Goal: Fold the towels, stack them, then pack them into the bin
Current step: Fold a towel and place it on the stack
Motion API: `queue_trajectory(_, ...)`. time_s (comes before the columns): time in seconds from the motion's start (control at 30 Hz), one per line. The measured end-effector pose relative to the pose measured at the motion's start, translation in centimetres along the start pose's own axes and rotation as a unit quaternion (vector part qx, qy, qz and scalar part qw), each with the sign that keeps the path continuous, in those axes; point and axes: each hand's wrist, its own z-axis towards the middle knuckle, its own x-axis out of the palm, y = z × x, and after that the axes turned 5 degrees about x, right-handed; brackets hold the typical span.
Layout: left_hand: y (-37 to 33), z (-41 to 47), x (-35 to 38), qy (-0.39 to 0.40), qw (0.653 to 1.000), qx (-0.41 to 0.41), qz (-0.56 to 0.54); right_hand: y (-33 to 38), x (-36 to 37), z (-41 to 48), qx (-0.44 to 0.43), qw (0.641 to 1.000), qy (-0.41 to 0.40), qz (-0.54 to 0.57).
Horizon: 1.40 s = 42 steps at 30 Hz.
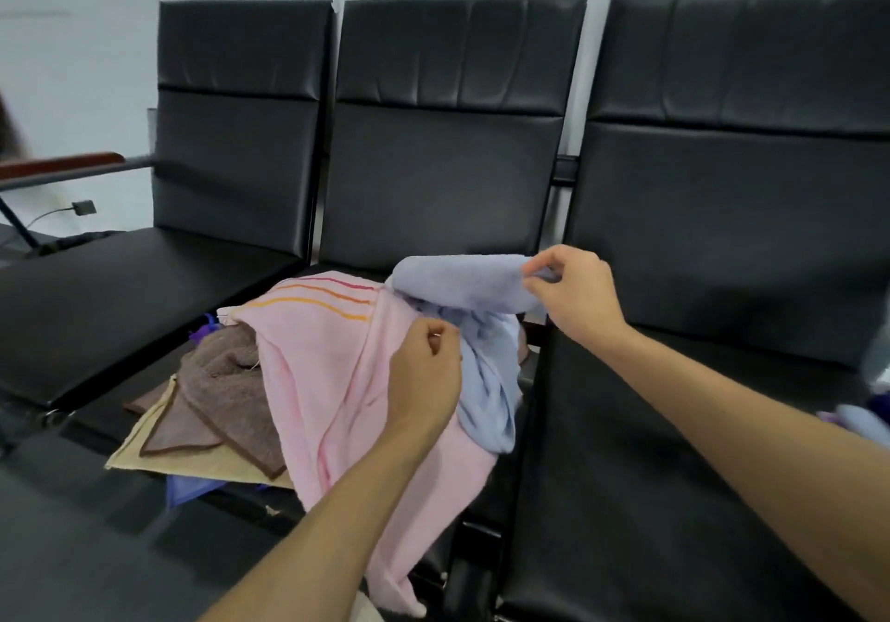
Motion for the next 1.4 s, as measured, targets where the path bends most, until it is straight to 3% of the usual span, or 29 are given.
queue_trajectory(0.13,-2.3,-0.9,3.0,-0.011,0.997,0.067,-0.025,-1.2,-5.7,-3.2,-0.081,0.994,0.062,-0.05)
queue_trajectory(0.27,-4.4,-1.7,5.7,-0.012,0.983,0.183,-0.006,-4.3,-10.6,-7.6,-0.082,0.982,0.137,-0.097)
queue_trajectory(0.33,-4.6,-2.3,7.2,0.073,0.98,0.187,0.004,-6.2,-12.6,-9.4,-0.073,0.982,0.145,-0.101)
queue_trajectory(0.4,-4.6,-3.0,8.6,0.231,0.96,0.162,-0.005,-7.5,-14.3,-11.0,-0.055,0.986,0.138,-0.072)
queue_trajectory(0.5,-4.5,-4.0,10.7,0.474,0.873,0.118,0.021,-9.7,-16.1,-13.0,-0.041,0.994,0.091,-0.033)
queue_trajectory(0.6,-4.2,-4.3,12.1,0.563,0.822,0.083,0.015,-11.1,-16.8,-13.8,-0.061,0.996,0.042,-0.049)
queue_trajectory(0.67,-3.9,-4.4,12.8,0.568,0.818,0.083,0.023,-11.3,-16.8,-13.8,-0.087,0.993,0.043,-0.072)
queue_trajectory(0.87,-3.7,-4.9,13.7,0.493,0.838,0.207,0.108,-12.1,-18.3,-14.2,-0.092,0.98,0.051,-0.169)
queue_trajectory(0.97,-3.3,-4.7,13.2,0.447,0.815,0.291,0.225,-11.6,-19.2,-14.4,-0.081,0.969,0.103,-0.211)
queue_trajectory(1.17,-2.7,-4.2,11.0,0.456,0.811,0.274,0.242,-12.0,-20.4,-14.9,-0.004,0.904,0.259,-0.34)
queue_trajectory(1.27,-2.1,-3.9,10.2,0.461,0.799,0.282,0.264,-12.2,-20.0,-15.2,-0.012,0.863,0.311,-0.397)
queue_trajectory(1.4,-1.5,-2.9,8.4,0.403,0.814,0.293,0.3,-11.8,-20.3,-15.5,0.024,0.877,0.349,-0.328)
